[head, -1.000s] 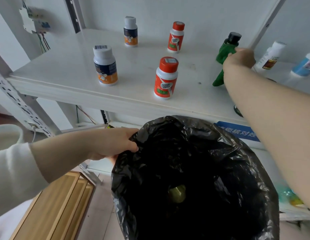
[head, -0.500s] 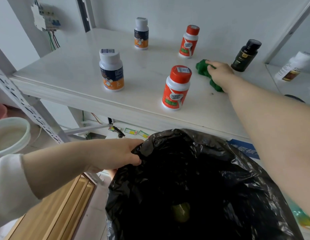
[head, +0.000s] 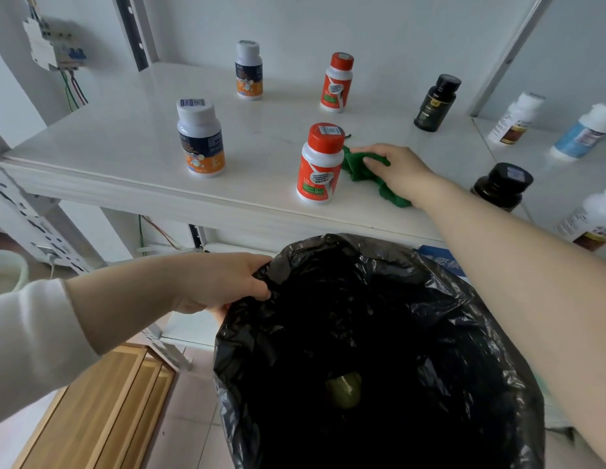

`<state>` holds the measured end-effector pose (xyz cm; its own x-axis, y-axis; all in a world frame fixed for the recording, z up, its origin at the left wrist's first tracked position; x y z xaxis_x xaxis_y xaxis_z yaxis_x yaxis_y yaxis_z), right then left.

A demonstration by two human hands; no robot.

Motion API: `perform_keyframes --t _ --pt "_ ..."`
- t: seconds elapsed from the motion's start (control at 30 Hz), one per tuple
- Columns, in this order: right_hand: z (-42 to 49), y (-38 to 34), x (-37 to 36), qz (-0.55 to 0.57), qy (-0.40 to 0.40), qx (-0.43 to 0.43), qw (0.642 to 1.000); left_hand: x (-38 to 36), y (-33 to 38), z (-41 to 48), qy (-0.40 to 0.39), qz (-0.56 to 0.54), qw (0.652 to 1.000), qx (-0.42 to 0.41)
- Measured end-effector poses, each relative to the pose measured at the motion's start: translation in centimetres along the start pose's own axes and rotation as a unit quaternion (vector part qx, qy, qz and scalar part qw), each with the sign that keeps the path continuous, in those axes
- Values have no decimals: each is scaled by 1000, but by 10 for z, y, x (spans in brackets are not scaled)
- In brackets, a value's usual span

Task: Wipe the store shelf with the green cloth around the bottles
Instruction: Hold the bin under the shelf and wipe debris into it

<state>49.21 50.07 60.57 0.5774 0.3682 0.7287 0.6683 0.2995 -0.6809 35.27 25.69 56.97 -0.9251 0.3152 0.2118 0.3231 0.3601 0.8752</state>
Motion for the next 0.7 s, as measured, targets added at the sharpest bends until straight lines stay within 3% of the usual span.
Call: perform_keyframes --t 0.27,0.43,0.5,0.63,0.7 --pt "-84 -3 -4 -10 -26 31 999 -1 2 0 4 5 1000 3" --pt "-128 -2 9 67 -74 22 995 -1 2 1 6 2 1000 3" --pt "-130 -4 16 90 -40 21 995 -1 1 1 4 -2 1000 3" --pt "-105 -14 28 66 141 13 988 0 0 2 4 3 1000 4" --pt "-88 -18 22 19 161 7 987 0 -2 2 3 -1 1000 1"
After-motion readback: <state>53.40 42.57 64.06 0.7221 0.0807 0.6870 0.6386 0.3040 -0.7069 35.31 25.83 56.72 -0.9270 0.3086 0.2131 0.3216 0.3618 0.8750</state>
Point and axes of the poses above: each hand's wrist, its own z-axis towards the middle knuckle, its own x-axis out of the back of the hand, y = z × x, the point moved 4 cm from there along z, towards the middle knuckle, and after that the axes turned 10 degrees about -x, right-handed, at the moved point
